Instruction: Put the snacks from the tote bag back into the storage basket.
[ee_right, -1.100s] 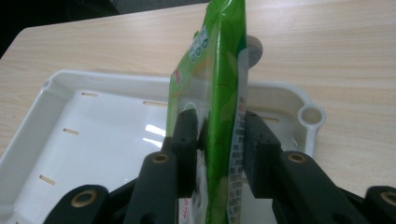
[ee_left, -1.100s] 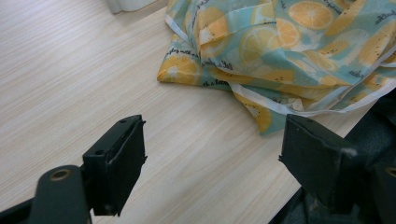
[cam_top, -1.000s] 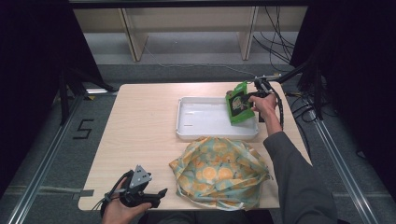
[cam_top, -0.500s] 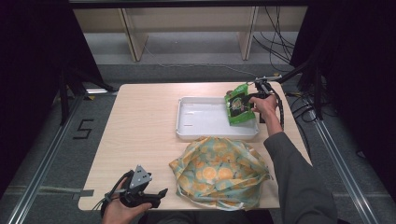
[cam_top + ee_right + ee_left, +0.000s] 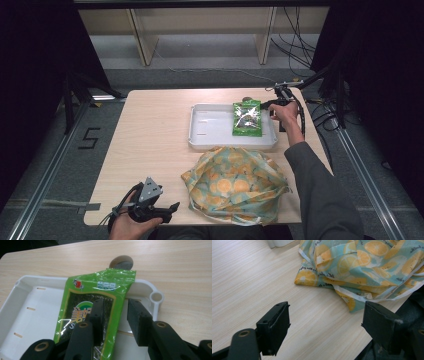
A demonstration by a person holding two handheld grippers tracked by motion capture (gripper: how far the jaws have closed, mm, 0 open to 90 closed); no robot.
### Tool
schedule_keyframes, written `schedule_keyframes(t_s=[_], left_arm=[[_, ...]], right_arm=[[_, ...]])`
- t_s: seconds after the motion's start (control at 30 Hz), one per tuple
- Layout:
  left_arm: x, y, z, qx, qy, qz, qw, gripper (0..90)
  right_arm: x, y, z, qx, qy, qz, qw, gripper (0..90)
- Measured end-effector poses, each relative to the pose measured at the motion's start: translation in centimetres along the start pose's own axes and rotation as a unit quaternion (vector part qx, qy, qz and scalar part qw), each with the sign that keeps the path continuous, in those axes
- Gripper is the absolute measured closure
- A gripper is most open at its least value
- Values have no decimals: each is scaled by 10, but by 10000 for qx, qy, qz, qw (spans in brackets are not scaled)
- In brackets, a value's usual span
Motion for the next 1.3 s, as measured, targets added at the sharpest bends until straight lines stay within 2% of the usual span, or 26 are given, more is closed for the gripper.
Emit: schedule_keyframes(t_s=[0.07, 0.1, 0.13, 0.17, 0.23, 0.27, 0.33, 0.37, 0.4, 0.43, 0.47, 0.5, 0.53, 0.57, 0.63, 0.7, 0.8, 0.83, 0.87, 0.93, 1.03, 1.07, 1.1, 1.13, 1.23, 1.3], left_arm=[[0, 0, 0, -3, 13, -10, 10000, 211], [0, 0, 0, 1, 9, -8, 10000, 212], [0, 0, 0, 3, 9, -8, 10000, 212], [0, 0, 0, -3, 14, -3, 10000, 212], [0, 0, -1, 27, 0, 18, 10000, 212], [-3, 1, 0, 5, 58, -143, 9999, 211], [-4, 1, 1, -40, 63, -167, 9998, 211], [0, -1, 0, -4, 52, 169, 9998, 211], [1, -1, 0, 8, 39, 208, 9998, 212], [-1, 0, 0, -1, 41, 63, 10000, 211], [-2, 0, -1, 35, 34, 54, 10000, 212], [-3, 0, 0, -13, 55, 24, 10000, 212], [-3, 0, 0, -14, 64, 27, 10000, 211], [-3, 0, 0, -20, 69, 29, 10000, 212], [-4, -1, 0, -49, 78, -29, 10000, 211], [-4, -1, 0, -74, 72, -46, 9999, 211], [-4, -1, 0, -79, 74, -41, 9999, 212], [-5, -1, 0, -67, 86, -60, 9999, 212], [-3, -2, 0, -84, 86, 102, 9999, 212], [-2, -2, -1, -47, 90, 147, 9998, 211], [-6, 1, -1, -3, 132, -108, 9999, 211], [-5, -1, -1, -53, 107, 13, 9999, 212], [-7, -1, -1, -103, 115, -53, 9999, 211], [-5, -2, -1, -125, 113, 169, 9997, 211], [-6, -2, 0, -100, 125, 144, 9998, 211], [-6, 0, -1, 2, 115, 81, 9999, 211]], right_arm=[[-1, 2, 0, 249, 88, 26, 9996, 674], [0, 2, 3, 120, 121, 165, 9997, 672], [-4, 2, 4, 190, 218, 33, 9996, 670], [-2, 3, 4, 298, 227, 267, 9989, 669], [-5, 4, 7, 321, 241, 424, 9983, 664], [-9, 5, 7, 466, 333, 249, 9980, 662], [-11, 5, 13, 427, 403, 561, 9967, 657], [-15, 6, 17, 448, 404, 515, 9968, 657], [-17, 6, 20, 426, 384, 641, 9963, 656], [-25, 4, 24, 300, 525, 270, 9978, 654], [-22, 5, 25, 376, 423, 567, 9968, 654], [-31, 4, 30, 295, 516, 305, 9978, 652], [-29, 5, 31, 432, 507, 608, 9959, 652], [-30, 5, 33, 556, 537, 715, 9944, 651], [-37, 3, 40, 433, 617, 609, 9953, 649], [-38, 3, 44, 539, 605, 810, 9934, 648], [-42, 1, 51, 568, 670, 899, 9921, 644], [-46, 0, 55, 541, 734, 807, 9926, 643], [-45, 0, 55, 613, 701, 922, 9914, 642], [-46, -2, 59, 616, 725, 965, 9908, 639], [-48, -5, 64, 678, 763, 1118, 9885, 634], [-51, -7, 65, 695, 791, 1077, 9886, 633], [-52, -9, 67, 666, 809, 1123, 9881, 631], [-52, -10, 68, 674, 842, 1164, 9873, 631], [-54, -15, 73, 700, 840, 1358, 9847, 620], [-58, -18, 78, 736, 915, 1281, 9848, 615]])
Point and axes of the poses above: each handheld gripper's, and its own axes: z roughly backward along the jaws, y roughly out of its top, x roughly to its right, the point moved 4 cm from there along -z, roughly forward along the jaws, and after that the axes turned 11 degrees about z, right-handed, at the moved point
